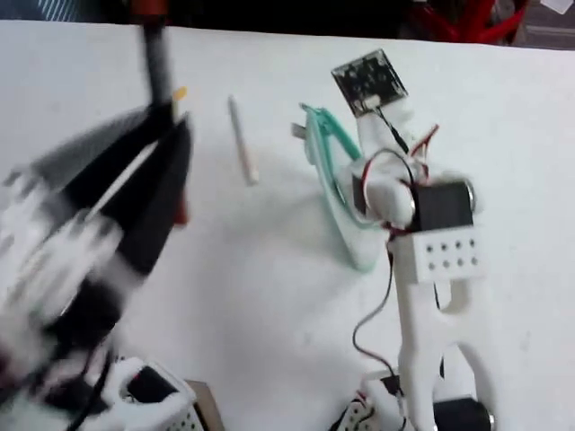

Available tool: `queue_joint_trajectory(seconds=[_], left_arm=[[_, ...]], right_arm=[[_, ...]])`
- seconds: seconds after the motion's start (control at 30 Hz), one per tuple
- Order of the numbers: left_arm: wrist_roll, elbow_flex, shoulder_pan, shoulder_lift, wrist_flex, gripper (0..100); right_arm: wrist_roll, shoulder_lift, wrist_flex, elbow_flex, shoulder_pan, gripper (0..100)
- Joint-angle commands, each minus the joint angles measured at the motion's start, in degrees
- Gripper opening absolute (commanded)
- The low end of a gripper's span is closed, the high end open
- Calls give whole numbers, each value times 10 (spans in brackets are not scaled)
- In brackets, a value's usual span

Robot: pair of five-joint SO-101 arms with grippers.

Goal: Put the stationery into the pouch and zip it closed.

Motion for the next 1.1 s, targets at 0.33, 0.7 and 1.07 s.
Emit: queue_joint_trajectory(seconds=[0.33, 0.7, 1.07], left_arm=[[-91, 757, -43, -391, -399, 23], [0, 1299, -100, -517, -983, 24], [64, 1204, -44, -234, -1041, 24]], right_arm=[[-5, 43, 121, -105, -80, 19], [-41, 25, 127, -107, -63, 19], [-76, 23, 122, -107, -59, 19]])
